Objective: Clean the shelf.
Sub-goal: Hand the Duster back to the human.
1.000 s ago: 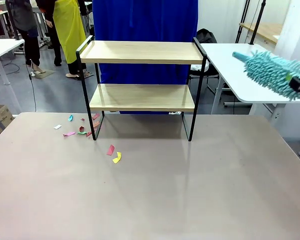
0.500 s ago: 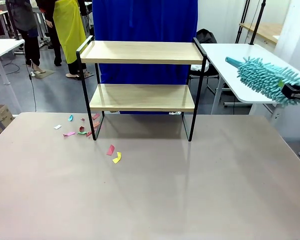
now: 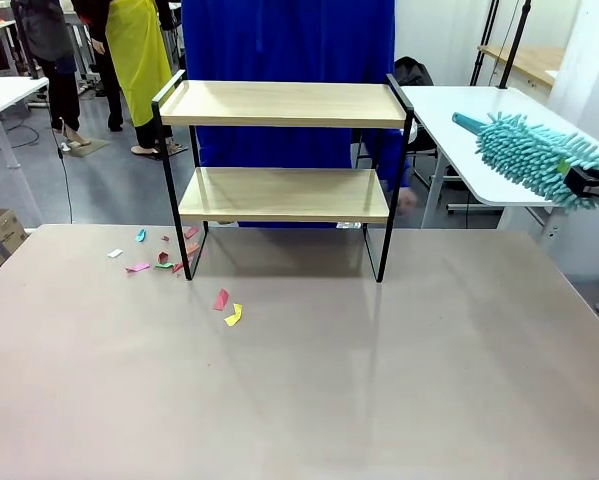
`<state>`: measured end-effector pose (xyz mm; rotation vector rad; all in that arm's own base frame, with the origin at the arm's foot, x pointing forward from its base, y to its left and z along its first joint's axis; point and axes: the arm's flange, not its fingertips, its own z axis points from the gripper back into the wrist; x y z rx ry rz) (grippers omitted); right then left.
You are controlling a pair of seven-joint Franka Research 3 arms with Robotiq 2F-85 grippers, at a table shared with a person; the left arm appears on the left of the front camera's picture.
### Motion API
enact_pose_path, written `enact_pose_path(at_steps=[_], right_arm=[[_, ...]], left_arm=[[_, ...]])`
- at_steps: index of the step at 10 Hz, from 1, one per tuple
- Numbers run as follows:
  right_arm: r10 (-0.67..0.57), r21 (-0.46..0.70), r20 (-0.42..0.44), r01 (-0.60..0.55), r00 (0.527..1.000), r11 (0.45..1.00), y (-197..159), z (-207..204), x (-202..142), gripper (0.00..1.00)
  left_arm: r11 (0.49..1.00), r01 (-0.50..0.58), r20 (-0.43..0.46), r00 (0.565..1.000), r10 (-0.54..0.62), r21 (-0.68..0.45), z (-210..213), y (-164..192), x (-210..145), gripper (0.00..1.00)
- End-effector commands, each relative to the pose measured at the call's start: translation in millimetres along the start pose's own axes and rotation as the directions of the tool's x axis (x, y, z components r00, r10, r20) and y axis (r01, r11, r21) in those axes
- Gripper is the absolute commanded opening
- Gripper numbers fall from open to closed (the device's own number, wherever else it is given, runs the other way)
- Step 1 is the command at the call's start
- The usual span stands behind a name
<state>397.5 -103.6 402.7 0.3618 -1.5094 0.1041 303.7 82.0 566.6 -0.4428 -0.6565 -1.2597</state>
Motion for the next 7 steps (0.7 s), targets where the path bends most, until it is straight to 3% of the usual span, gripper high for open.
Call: enact_pose_path(at_steps=[1,7], right_arm=[[-0.001,-0.008,-0.004,0.001,1.000,1.000,2.6,0.8,4.7,0.17],[-0.001,-0.008,-0.004,0.001,1.000,1.000,2.6,0.8,4.7,0.17]], left_arm=[[1.000,0.005,0.024,1.000,-0.005,-0.005,0.9,0.4,2.2,1.00],[1.000,0.005,0.024,1.000,-0.005,-0.005,0.9,0.4,2.2,1.00]])
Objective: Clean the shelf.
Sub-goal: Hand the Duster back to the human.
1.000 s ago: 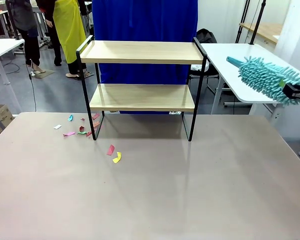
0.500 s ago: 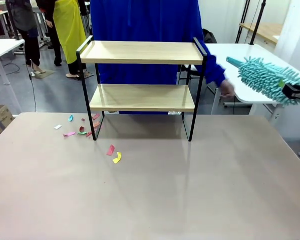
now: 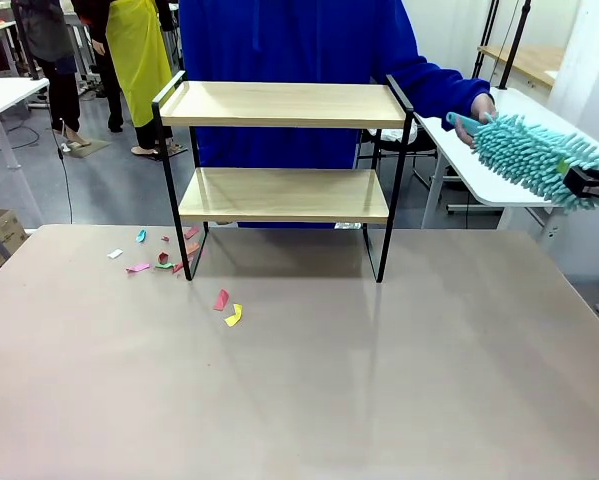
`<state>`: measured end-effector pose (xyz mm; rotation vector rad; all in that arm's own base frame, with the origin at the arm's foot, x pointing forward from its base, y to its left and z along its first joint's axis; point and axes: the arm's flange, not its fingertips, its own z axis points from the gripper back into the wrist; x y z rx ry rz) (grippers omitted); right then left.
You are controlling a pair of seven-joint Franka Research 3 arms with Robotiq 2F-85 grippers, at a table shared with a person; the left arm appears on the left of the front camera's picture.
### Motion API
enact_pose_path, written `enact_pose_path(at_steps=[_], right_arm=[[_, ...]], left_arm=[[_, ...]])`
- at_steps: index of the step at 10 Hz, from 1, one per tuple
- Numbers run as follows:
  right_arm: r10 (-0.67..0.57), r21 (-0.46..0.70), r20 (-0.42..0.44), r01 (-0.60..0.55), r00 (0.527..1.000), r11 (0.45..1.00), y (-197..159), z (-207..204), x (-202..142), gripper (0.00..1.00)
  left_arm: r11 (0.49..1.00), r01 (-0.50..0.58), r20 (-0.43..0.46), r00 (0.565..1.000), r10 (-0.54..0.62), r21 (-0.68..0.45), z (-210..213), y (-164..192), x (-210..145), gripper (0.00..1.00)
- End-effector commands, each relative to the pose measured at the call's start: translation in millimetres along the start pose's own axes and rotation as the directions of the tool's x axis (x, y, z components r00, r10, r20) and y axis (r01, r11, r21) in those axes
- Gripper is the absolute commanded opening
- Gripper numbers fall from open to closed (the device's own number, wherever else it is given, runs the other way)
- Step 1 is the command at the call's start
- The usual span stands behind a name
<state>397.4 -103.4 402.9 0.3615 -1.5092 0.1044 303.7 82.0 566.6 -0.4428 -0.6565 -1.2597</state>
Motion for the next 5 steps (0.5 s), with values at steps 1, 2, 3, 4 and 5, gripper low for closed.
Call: enact_pose_path(at_steps=[1,2,3,4,5], right_arm=[[-0.001,-0.008,-0.003,0.001,1.000,1.000,2.4,0.8,4.5,0.17],[-0.001,-0.008,-0.003,0.001,1.000,1.000,2.4,0.8,4.5,0.17],[-0.001,-0.008,-0.003,0.001,1.000,1.000,2.4,0.8,4.5,0.17],[-0.001,-0.008,-0.003,0.001,1.000,1.000,2.4,0.8,4.5,0.17],[-0.001,-0.008,-0.003,0.001,1.000,1.000,2.4,0.8,4.5,0.17]], left_arm=[[1.000,0.005,0.023,1.000,-0.005,-0.005,0.9,0.4,2.2,1.00],[1.000,0.005,0.023,1.000,-0.005,-0.005,0.9,0.4,2.2,1.00],[1.000,0.005,0.023,1.000,-0.005,-0.005,0.9,0.4,2.2,1.00],[1.000,0.005,0.023,1.000,-0.005,-0.005,0.9,0.4,2.2,1.00],[1.000,0.005,0.023,1.000,-0.005,-0.005,0.9,0.4,2.2,1.00]])
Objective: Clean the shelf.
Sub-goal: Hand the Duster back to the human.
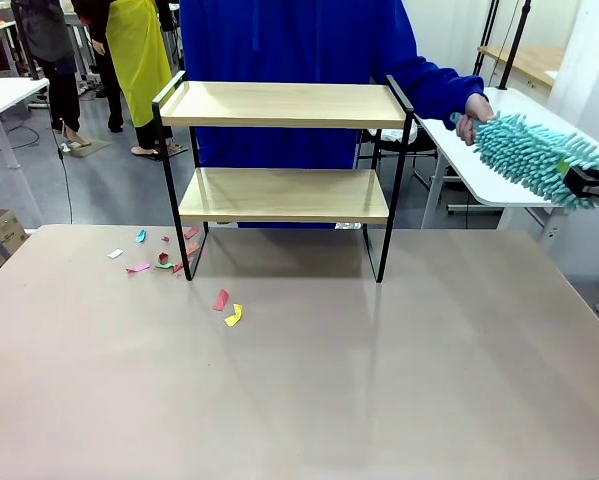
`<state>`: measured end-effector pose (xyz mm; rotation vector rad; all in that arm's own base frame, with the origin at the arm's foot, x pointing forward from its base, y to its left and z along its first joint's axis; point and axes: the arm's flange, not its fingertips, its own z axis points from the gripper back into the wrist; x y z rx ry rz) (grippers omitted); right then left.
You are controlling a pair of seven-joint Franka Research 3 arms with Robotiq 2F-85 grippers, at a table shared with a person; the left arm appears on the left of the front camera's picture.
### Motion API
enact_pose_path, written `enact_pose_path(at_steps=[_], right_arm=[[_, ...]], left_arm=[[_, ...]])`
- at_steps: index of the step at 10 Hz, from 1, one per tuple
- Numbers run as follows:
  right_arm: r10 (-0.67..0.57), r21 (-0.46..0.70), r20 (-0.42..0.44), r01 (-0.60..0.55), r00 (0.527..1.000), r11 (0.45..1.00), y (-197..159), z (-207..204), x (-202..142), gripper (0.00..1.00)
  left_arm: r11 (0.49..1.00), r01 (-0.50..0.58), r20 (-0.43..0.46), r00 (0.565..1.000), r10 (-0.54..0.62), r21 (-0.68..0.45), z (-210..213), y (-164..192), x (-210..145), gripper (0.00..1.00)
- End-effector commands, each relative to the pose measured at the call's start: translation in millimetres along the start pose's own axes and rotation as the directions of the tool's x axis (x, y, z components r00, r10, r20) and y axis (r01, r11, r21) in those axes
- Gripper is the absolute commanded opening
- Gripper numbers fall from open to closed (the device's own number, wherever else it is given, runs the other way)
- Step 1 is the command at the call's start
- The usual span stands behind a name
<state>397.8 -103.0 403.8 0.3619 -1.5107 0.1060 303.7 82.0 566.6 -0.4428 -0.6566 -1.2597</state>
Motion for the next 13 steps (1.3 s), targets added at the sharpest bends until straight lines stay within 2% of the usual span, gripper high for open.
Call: enact_pose_path(at_steps=[1,2,3,4,5,7,10,11,13], right_arm=[[0.000,0.000,0.000,0.000,1.000,1.000,0,0,0,0.76],[-0.023,0.003,-0.010,0.023,1.000,1.000,-1,0,0,0.76],[-0.032,0.002,-0.014,0.032,0.999,0.999,-1,0,1,1.00],[-0.056,0.006,-0.025,0.057,0.998,0.998,-2,0,2,0.77],[-0.072,0.004,-0.029,0.072,0.997,0.997,-3,0,4,1.00],[-0.097,-0.002,-0.008,0.097,0.995,0.995,-5,3,19,1.00],[-0.217,0.015,0.100,0.217,0.971,0.976,-16,14,98,1.00],[-0.295,0.023,0.147,0.295,0.944,0.955,-25,20,129,1.00],[-0.450,0.018,0.242,0.459,0.860,0.888,-55,35,179,1.00]], left_arm=[[1.000,0.005,0.023,1.000,-0.005,-0.005,1,0,2,1.00],[1.000,0.005,0.023,1.000,-0.005,-0.005,1,0,2,1.00],[1.000,0.005,0.023,1.000,-0.005,-0.005,1,0,2,1.00],[1.000,0.005,0.023,1.000,-0.005,-0.005,1,0,2,1.00],[1.000,0.005,0.023,1.000,-0.005,-0.005,1,0,2,1.00],[1.000,0.005,0.023,1.000,-0.005,-0.005,1,0,2,1.00],[1.000,0.005,0.023,1.000,-0.005,-0.005,1,0,2,1.00],[1.000,0.005,0.023,1.000,-0.005,-0.005,1,0,2,1.00],[1.000,0.005,0.023,1.000,-0.005,-0.005,1,0,2,1.00]])
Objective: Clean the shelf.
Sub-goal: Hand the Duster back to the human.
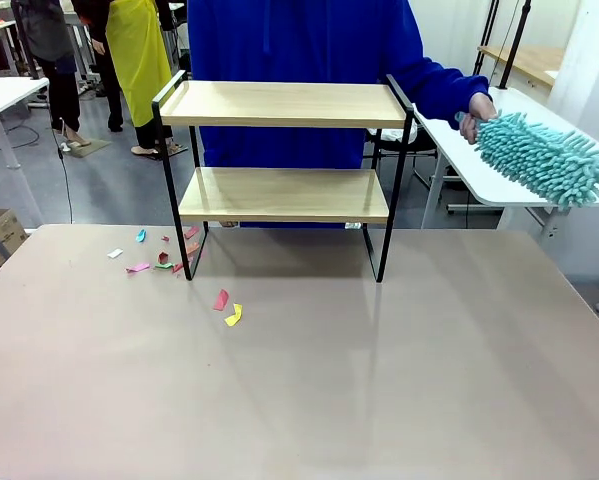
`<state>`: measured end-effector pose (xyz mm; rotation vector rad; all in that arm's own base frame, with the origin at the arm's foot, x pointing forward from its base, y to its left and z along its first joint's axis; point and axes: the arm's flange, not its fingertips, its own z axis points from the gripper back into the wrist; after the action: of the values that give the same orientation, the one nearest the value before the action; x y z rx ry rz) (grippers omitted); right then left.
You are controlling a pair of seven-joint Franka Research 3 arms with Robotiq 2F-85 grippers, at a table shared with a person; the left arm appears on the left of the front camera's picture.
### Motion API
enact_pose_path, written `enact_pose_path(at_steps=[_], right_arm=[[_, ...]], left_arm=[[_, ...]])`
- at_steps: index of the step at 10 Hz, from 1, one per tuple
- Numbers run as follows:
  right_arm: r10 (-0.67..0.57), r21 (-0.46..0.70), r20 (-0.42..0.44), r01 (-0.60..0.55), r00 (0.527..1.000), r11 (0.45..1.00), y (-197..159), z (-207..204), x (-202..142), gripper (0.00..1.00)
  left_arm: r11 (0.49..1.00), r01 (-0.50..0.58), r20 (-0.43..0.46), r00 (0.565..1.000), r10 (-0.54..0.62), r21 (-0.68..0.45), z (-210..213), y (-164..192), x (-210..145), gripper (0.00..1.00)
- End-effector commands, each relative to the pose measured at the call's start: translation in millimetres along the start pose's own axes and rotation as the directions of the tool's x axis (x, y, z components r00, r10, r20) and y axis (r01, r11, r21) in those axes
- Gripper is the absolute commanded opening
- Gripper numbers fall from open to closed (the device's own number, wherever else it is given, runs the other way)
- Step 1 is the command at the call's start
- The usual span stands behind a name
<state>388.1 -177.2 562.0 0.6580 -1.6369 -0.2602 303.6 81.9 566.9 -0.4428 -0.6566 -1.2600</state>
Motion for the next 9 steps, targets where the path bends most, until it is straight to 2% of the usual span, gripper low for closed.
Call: enact_pose_path(at_steps=[1,3,4,5,9], right_arm=[[-0.115,-0.035,0.071,0.118,0.991,0.992,-16,1,35,1.00],[-0.115,-0.036,0.098,0.119,0.989,0.992,-27,6,48,1.00],[-0.083,-0.035,0.042,0.085,0.996,0.996,-28,-1,40,1.00],[-0.101,-0.038,0.094,0.105,0.990,0.994,-21,11,51,1.00],[-0.101,-0.038,0.094,0.105,0.990,0.994,-21,11,51,1.00]], left_arm=[[1.000,0.005,0.023,1.000,-0.005,-0.005,1,0,2,1.00],[1.000,0.005,0.023,1.000,-0.005,-0.005,1,0,2,1.00],[1.000,0.005,0.023,1.000,-0.005,-0.005,1,0,2,1.00],[1.000,0.005,0.023,1.000,-0.005,-0.005,1,0,2,1.00],[1.000,0.005,0.023,1.000,-0.005,-0.005,1,0,2,1.00]])
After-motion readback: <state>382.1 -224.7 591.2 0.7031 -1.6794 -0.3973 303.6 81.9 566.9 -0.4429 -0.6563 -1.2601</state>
